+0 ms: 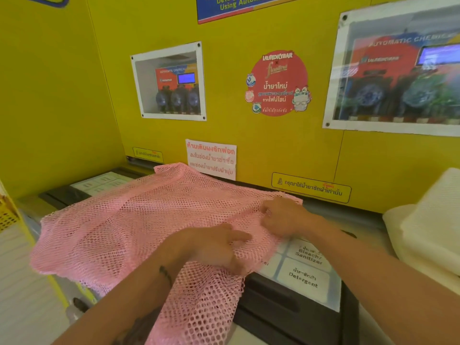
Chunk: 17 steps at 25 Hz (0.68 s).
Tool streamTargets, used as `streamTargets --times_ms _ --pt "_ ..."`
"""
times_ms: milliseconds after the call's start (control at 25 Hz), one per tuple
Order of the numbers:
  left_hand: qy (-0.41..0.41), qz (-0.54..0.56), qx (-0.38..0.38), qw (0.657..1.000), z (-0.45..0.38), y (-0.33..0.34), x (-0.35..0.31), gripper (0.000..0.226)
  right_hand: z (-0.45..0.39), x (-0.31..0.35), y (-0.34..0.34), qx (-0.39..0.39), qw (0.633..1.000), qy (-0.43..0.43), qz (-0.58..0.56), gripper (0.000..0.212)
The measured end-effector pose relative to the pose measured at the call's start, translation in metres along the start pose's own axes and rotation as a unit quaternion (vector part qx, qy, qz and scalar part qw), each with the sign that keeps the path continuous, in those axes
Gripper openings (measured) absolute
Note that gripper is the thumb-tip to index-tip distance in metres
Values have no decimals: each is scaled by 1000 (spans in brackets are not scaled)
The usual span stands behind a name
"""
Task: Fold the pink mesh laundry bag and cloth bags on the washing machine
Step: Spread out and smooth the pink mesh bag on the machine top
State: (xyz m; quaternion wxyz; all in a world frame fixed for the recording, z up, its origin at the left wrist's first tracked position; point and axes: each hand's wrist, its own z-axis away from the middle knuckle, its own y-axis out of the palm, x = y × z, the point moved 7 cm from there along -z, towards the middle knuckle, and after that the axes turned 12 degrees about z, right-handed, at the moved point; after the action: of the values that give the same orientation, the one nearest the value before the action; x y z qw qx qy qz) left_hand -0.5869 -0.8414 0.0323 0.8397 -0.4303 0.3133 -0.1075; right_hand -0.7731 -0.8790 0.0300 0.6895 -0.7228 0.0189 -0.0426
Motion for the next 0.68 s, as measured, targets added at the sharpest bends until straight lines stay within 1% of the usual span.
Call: streamTargets --times_ms 40,120,200,240,280,320,360,400,440,480,520,560,600,640,680 --pt "1 -5 9 1000 5 -2 -2 84 0 -2 4 21 999 15 22 35" --pt "2 -3 7 1000 17 -3 -6 81 0 -8 0 8 996 46 77 41" --pt "3 10 -4 1000 31 0 -5 79 5 -7 -2 4 993 49 104 50" --pt "1 11 2 1000 39 4 -4 80 8 -6 1 26 994 44 100 52" --pt "-6 5 17 1000 46 10 -2 83 10 -4 3 50 994 31 91 50" --pt "-11 -7 31 999 53 17 -1 87 12 -2 1 64 994 20 81 43" --pt "-7 -18 26 999 59 23 -2 89 13 1 -6 53 995 10 78 36" --pt "8 -21 -5 1000 67 25 -7 89 16 4 -15 32 996 -2 81 32" --pt "26 -15 -54 998 75 24 -13 88 19 9 -24 18 997 -19 76 36" --pt "35 -2 -95 995 84 26 -18 87 23 14 -29 28 997 -41 66 43" --pt "30 7 -106 994 92 32 -20 87 29 18 -29 57 994 -67 57 49" --pt "18 3 -89 996 99 43 -21 91 36 21 -27 98 989 -90 61 51" --pt "-1 -14 -56 998 104 56 -19 95 43 22 -22 130 982 -109 83 50" --pt "-17 -35 -27 999 107 66 -17 98 48 22 -18 145 976 -124 107 49" --pt "-25 -50 -19 998 108 70 -15 98 50 21 -16 144 973 -129 122 48"
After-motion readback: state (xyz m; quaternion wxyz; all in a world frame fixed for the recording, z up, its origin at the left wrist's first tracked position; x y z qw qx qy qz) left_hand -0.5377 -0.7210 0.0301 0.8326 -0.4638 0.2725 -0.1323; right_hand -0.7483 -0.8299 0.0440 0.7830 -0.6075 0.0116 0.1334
